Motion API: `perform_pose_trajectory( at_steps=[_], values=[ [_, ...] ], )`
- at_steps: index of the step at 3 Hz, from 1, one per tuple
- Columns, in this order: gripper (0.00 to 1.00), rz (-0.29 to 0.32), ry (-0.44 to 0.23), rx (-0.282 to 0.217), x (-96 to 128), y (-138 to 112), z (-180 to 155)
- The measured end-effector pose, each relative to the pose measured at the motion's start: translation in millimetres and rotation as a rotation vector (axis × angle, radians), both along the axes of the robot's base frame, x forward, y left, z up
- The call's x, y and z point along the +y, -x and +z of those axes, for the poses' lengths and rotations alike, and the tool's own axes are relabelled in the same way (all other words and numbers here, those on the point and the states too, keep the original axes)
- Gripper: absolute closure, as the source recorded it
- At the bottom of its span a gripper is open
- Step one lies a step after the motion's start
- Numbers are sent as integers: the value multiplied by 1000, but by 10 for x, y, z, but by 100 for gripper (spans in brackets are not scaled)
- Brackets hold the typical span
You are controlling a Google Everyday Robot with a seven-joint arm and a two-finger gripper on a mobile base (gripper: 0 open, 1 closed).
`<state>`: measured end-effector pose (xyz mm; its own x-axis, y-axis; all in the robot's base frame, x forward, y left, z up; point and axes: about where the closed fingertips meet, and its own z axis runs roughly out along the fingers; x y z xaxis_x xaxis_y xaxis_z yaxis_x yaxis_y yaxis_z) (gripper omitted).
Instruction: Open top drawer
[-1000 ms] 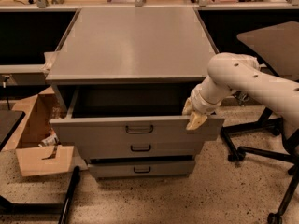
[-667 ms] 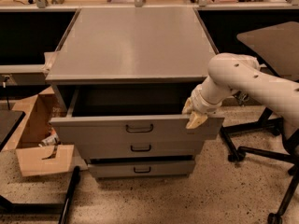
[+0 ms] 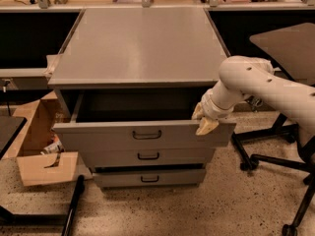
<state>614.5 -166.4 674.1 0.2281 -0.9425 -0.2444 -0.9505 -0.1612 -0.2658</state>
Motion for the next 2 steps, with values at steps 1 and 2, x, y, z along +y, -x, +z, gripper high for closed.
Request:
perform_pose_trajectory(
  at_steps=[1,2],
  values=[
    [8,0,0,0,0,0,0],
    [0,0,0,0,0,0,0]
  ],
)
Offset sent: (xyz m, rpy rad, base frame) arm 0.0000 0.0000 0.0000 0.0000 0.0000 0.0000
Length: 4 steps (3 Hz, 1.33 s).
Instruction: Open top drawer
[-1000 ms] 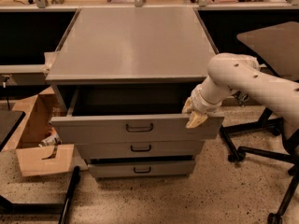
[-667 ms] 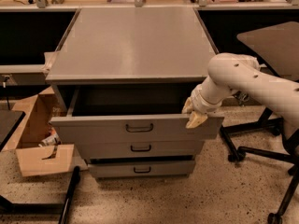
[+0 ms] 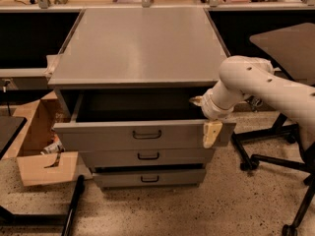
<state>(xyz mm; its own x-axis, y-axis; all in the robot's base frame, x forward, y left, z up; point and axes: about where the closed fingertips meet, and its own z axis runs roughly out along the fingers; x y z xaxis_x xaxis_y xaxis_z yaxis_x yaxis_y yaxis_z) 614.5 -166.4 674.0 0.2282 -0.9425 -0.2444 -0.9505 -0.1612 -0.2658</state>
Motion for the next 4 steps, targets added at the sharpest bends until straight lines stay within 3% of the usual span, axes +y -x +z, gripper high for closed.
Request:
perform_pose_trajectory(
  at_steps=[1,3,4],
  values=[
    [0,2,2,13,8,44,-32],
    [0,9,18,189,82,551,-248],
    [16,11,35,259,86,770,-162]
  ],
)
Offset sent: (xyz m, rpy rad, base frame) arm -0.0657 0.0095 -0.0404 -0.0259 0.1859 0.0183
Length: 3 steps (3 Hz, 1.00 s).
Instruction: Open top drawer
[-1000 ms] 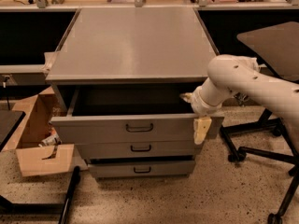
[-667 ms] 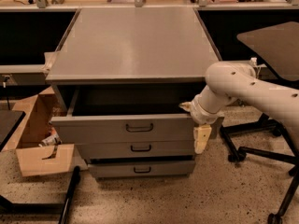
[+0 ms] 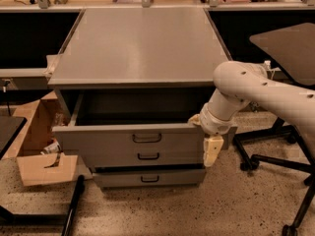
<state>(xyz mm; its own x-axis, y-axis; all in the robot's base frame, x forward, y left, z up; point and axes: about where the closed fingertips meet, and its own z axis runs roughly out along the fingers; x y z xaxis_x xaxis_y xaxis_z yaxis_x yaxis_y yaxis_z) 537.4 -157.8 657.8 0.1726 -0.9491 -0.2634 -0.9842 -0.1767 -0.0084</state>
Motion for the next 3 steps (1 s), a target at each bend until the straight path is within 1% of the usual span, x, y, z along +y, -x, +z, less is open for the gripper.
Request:
perform_pose_trajectory(
  at_steps=[1,2,3],
  values=[
    [39,6,12,34,-12,186,97],
    [62,15,24,39,-23,391,231],
    [86,23,30,53,-7,643,296]
  ],
)
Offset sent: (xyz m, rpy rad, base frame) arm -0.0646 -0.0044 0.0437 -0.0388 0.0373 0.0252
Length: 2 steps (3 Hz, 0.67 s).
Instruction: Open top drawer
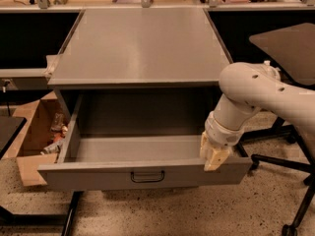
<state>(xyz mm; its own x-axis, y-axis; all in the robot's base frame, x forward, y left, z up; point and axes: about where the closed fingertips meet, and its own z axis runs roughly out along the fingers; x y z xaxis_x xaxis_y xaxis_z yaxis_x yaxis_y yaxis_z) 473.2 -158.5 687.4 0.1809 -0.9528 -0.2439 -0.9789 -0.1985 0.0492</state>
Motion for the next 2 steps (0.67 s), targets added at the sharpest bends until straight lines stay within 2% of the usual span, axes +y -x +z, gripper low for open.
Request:
perform_pose_trajectory(
  at_steps=[1,2],
  values=[
    [100,-4,-7,22,16,162,-39],
    [84,-4,-7,22,16,162,-37]
  ],
)
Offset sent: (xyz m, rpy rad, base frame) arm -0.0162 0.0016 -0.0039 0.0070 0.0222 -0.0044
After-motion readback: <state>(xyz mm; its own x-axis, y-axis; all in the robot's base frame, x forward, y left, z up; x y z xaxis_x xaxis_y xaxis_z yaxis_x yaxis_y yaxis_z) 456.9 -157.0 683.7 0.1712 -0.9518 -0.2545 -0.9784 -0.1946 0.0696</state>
